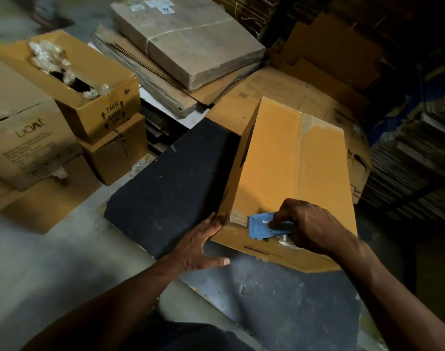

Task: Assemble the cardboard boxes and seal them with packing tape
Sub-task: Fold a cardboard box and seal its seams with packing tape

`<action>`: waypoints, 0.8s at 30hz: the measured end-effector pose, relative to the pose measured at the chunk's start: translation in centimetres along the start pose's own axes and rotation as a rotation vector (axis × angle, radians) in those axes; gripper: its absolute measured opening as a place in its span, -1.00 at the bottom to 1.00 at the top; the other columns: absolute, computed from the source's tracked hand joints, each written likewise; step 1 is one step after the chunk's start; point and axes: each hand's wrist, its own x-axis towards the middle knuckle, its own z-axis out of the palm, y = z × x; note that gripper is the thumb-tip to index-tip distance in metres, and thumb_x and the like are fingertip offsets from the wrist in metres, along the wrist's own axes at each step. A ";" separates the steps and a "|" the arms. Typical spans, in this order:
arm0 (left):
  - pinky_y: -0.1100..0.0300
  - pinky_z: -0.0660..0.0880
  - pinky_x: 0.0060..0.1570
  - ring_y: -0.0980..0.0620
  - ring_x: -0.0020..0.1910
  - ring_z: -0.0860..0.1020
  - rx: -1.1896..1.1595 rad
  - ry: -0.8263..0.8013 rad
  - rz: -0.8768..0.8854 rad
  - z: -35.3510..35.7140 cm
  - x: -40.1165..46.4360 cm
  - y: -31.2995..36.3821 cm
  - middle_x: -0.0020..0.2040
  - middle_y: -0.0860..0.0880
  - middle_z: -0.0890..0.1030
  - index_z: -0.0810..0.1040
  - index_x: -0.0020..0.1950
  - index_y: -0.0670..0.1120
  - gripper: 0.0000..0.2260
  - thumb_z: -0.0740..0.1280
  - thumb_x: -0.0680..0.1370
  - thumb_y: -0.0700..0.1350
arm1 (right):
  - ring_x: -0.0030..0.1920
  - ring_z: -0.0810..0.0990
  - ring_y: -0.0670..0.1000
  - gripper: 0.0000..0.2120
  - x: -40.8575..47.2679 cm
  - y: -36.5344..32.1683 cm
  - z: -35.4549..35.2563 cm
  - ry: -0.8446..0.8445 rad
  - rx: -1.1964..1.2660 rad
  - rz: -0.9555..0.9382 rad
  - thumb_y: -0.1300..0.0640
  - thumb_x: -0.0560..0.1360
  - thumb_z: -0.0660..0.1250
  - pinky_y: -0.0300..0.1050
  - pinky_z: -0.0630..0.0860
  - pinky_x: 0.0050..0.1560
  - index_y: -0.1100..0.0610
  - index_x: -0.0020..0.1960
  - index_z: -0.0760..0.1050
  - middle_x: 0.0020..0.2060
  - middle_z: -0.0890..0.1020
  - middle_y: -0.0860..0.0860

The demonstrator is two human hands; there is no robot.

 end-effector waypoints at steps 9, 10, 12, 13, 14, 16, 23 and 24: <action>-0.11 0.42 0.43 -0.08 0.51 0.44 0.425 0.421 0.609 -1.1 3.4 5.6 0.49 -0.12 0.50 0.49 0.50 -0.23 -0.29 0.50 0.52 0.21 | 0.03 0.59 -0.06 -0.52 -0.3 -0.2 -1.2 -0.080 -0.051 -0.003 0.14 0.54 0.44 -0.10 0.59 -0.06 -0.29 0.35 0.54 0.14 0.52 -0.16; -0.12 0.47 0.39 -0.06 0.48 0.48 0.496 0.439 0.641 -0.4 4.1 5.1 0.44 -0.11 0.56 0.55 0.45 -0.20 -0.40 0.49 0.55 0.16 | 0.05 0.59 -0.05 -0.51 -0.3 -0.2 -1.3 -0.090 -0.050 0.006 0.14 0.53 0.44 -0.08 0.59 -0.05 -0.31 0.35 0.53 0.14 0.51 -0.17; -0.11 0.51 0.33 -0.03 0.41 0.55 0.594 0.488 0.693 0.1 5.0 3.8 0.36 -0.07 0.63 0.62 0.38 -0.16 -0.58 0.49 0.57 -0.02 | 0.09 0.59 -0.02 -0.49 -0.5 -0.2 -1.6 -0.125 -0.051 0.026 0.13 0.53 0.44 -0.05 0.59 -0.02 -0.34 0.35 0.51 0.16 0.51 -0.16; -0.12 0.52 0.31 -0.01 0.38 0.57 0.620 0.513 0.713 0.0 5.3 3.4 0.34 -0.06 0.65 0.65 0.35 -0.15 -0.64 0.48 0.57 -0.10 | 0.10 0.60 -0.01 -0.49 -0.5 -0.1 -1.8 -0.142 -0.059 0.036 0.12 0.53 0.44 -0.04 0.59 -0.01 -0.35 0.35 0.51 0.18 0.52 -0.15; -0.15 0.52 0.30 0.00 0.37 0.58 0.638 0.528 0.728 -0.1 5.5 3.3 0.32 -0.06 0.66 0.67 0.32 -0.15 -0.68 0.45 0.57 -0.14 | 0.12 0.61 0.00 -0.50 -0.5 -0.1 -2.0 -0.156 -0.064 0.048 0.11 0.53 0.44 -0.05 0.58 -0.02 -0.35 0.36 0.51 0.20 0.53 -0.14; -0.21 0.50 0.29 0.00 0.35 0.60 0.667 0.549 0.750 -0.3 5.6 3.3 0.30 -0.06 0.67 0.69 0.29 -0.14 -0.71 0.37 0.59 -0.17 | 0.13 0.61 0.01 -0.49 -0.7 -0.1 -2.4 -0.185 -0.078 0.066 0.09 0.53 0.45 -0.06 0.55 -0.03 -0.35 0.38 0.49 0.25 0.56 -0.11; -0.22 0.46 0.30 0.02 0.41 0.55 0.721 0.537 0.738 -0.3 5.5 3.0 0.34 -0.01 0.64 0.69 0.29 -0.07 -0.74 0.40 0.61 -0.16 | 0.17 0.58 0.01 -0.52 -3.6 2.1 -2.6 -0.248 -0.127 0.113 0.04 0.56 0.45 -0.11 0.40 -0.06 -0.32 0.40 0.48 0.27 0.55 -0.09; -0.22 0.47 0.29 0.02 0.41 0.54 0.721 0.538 0.732 -0.2 5.5 3.1 0.35 0.00 0.64 0.69 0.29 -0.07 -0.75 0.41 0.62 -0.14 | 0.19 0.56 -0.01 -0.54 -4.4 3.2 -2.6 -0.281 -0.116 0.135 0.00 0.56 0.45 -0.13 0.42 -0.05 -0.33 0.39 0.48 0.29 0.54 -0.10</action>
